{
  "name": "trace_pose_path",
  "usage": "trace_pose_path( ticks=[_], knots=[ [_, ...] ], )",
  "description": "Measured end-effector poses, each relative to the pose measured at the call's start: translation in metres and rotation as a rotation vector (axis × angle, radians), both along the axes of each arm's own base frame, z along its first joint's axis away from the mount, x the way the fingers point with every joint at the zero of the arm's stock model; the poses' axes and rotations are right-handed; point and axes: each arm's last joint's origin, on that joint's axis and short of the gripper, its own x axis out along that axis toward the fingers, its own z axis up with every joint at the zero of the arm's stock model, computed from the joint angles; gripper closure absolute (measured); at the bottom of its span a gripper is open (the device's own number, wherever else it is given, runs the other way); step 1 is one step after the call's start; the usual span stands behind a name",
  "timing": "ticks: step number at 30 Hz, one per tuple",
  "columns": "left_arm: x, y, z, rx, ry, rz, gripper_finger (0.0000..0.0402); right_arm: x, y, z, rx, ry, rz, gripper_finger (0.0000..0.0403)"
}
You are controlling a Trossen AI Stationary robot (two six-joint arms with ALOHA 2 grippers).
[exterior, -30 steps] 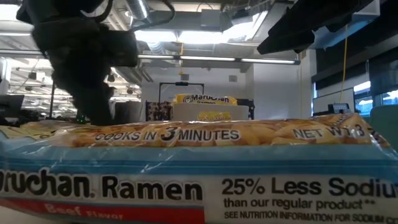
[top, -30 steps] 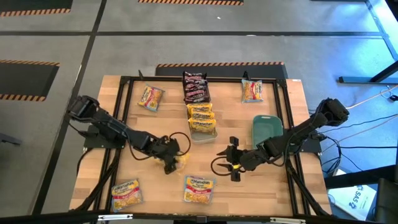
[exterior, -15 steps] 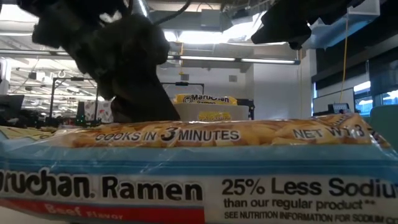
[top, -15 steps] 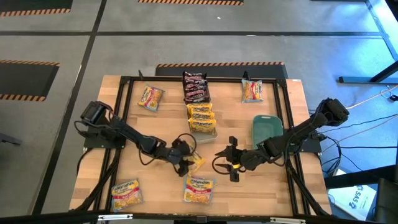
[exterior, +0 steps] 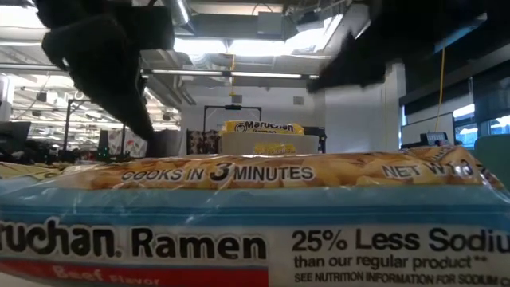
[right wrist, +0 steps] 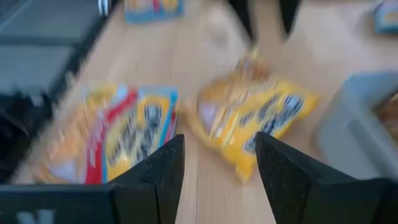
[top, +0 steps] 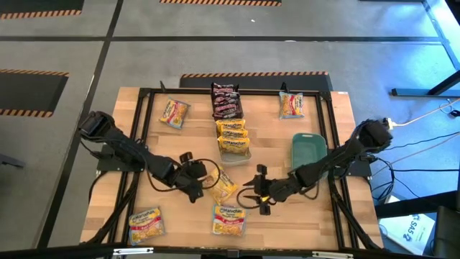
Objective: Sort Maruchan noodles
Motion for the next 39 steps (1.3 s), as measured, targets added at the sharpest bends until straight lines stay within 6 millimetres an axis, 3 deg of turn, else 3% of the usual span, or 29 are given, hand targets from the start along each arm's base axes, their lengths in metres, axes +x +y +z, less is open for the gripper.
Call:
trace_pose_path(
  ticks=[8, 12, 19, 26, 33, 39],
  knots=[
    [-0.008, 0.005, -0.027, 0.02, 0.059, 0.05, 0.0198, 0.032, -0.008, -0.05, 0.038, 0.079, 0.035, 0.0224],
    [-0.01, 0.005, -0.03, -0.007, 0.045, 0.096, 0.0198, 0.044, -0.017, -0.064, 0.048, 0.127, 0.041, 0.0224],
    [-0.005, -0.011, -0.026, -0.135, -0.032, 0.024, 0.0198, 0.044, -0.034, -0.074, -0.043, 0.244, -0.112, 0.0224],
    [0.0, -0.018, -0.022, -0.173, -0.082, -0.065, 0.0198, 0.037, -0.032, -0.042, -0.13, 0.348, -0.203, 0.0224],
    [0.001, -0.019, -0.022, -0.172, -0.088, -0.069, 0.0198, 0.008, -0.021, -0.001, -0.153, 0.311, -0.241, 0.0224],
    [0.006, -0.018, -0.018, -0.144, -0.157, -0.072, 0.0198, 0.001, -0.021, 0.0, -0.09, 0.222, -0.239, 0.0224]
  ],
)
